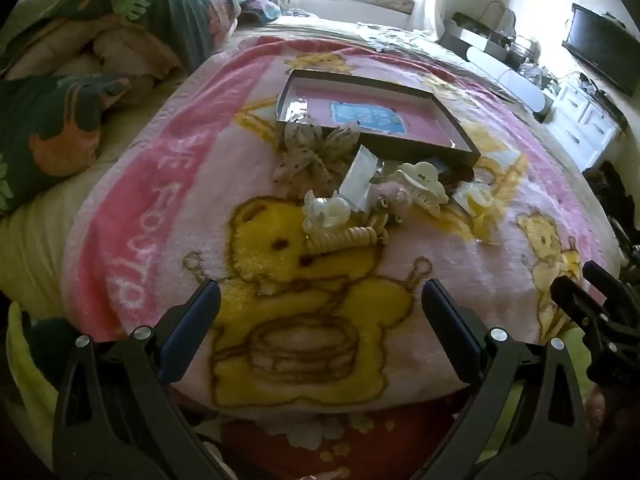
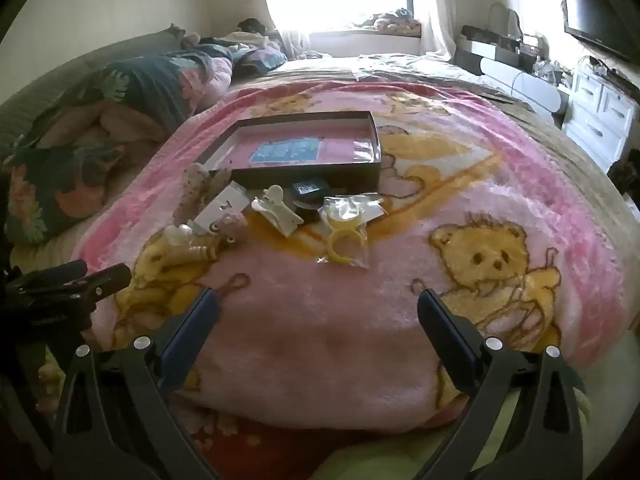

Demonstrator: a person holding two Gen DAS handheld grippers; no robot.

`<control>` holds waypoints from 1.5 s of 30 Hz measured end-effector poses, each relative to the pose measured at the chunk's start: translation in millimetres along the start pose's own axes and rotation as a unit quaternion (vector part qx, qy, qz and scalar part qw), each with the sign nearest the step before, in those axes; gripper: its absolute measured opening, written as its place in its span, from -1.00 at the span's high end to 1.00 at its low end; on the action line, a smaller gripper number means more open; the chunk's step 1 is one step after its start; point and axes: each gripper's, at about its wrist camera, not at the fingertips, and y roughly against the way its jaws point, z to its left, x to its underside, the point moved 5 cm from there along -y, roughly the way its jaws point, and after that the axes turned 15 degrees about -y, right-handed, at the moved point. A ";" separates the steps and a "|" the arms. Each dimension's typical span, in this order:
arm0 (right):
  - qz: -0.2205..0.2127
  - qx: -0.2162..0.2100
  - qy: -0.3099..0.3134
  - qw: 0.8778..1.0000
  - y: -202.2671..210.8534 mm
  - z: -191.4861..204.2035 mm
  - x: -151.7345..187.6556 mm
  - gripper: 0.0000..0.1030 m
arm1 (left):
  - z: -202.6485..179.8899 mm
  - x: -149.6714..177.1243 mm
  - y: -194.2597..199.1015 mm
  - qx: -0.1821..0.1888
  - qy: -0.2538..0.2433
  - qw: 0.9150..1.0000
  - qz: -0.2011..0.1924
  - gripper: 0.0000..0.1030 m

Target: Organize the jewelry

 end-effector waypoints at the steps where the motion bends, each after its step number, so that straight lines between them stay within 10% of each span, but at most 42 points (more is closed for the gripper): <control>1: 0.002 -0.001 -0.002 1.000 -0.3 -0.7 0.0 -0.92 | -0.2 -0.2 -0.1 0.000 0.001 1.000 0.000 -0.83; 45: -0.003 -0.016 -0.002 1.000 13.1 9.0 1.3 -0.92 | 1.3 -4.5 8.1 0.008 0.004 1.000 -0.013 -0.83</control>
